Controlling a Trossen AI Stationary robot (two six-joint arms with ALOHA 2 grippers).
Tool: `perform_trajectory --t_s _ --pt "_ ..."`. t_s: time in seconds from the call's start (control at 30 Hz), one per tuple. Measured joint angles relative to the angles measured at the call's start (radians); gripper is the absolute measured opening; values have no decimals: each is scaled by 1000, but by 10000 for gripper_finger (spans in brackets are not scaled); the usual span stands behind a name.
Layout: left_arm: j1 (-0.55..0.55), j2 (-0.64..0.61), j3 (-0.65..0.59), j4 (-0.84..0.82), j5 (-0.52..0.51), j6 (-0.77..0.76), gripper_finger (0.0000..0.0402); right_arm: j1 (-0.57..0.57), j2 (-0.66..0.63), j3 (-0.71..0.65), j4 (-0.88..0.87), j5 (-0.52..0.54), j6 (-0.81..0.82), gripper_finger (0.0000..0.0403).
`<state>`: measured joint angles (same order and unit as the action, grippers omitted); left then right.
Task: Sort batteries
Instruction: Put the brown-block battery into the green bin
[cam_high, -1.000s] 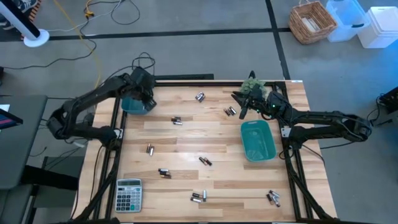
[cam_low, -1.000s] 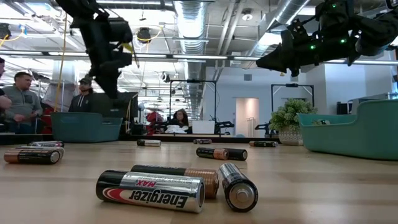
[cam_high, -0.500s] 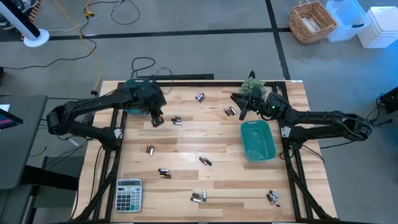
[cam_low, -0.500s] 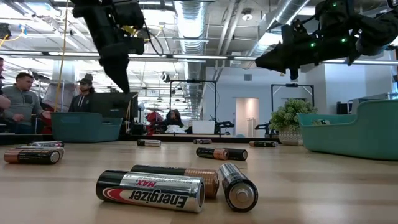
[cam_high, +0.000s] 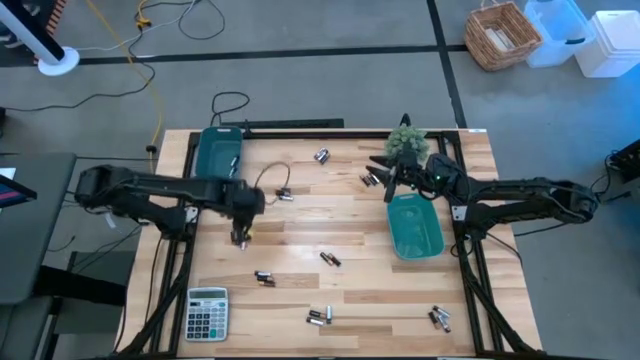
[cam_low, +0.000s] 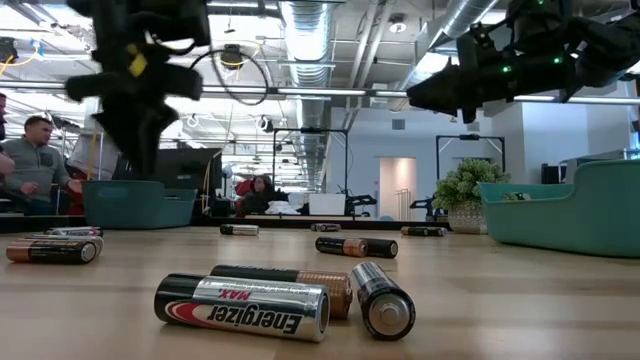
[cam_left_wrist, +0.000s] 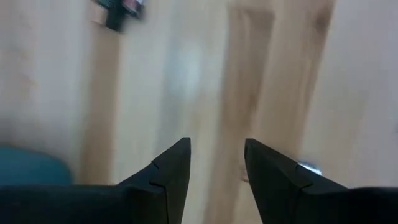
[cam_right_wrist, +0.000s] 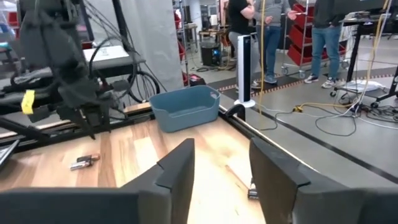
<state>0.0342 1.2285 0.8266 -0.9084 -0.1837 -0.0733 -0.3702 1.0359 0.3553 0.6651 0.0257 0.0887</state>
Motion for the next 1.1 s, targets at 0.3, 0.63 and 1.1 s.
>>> perform_trajectory --t_s 0.3,0.63,1.1 --pt "-184 0 -90 64 56 -115 180 35 0 30 -47 0 -3 198" --pt "-279 0 -119 122 -13 -260 224 156 107 134 -133 60 -47 212" --pt "-352 0 -118 318 -204 -276 224 348 462 408 -310 63 -133 214"
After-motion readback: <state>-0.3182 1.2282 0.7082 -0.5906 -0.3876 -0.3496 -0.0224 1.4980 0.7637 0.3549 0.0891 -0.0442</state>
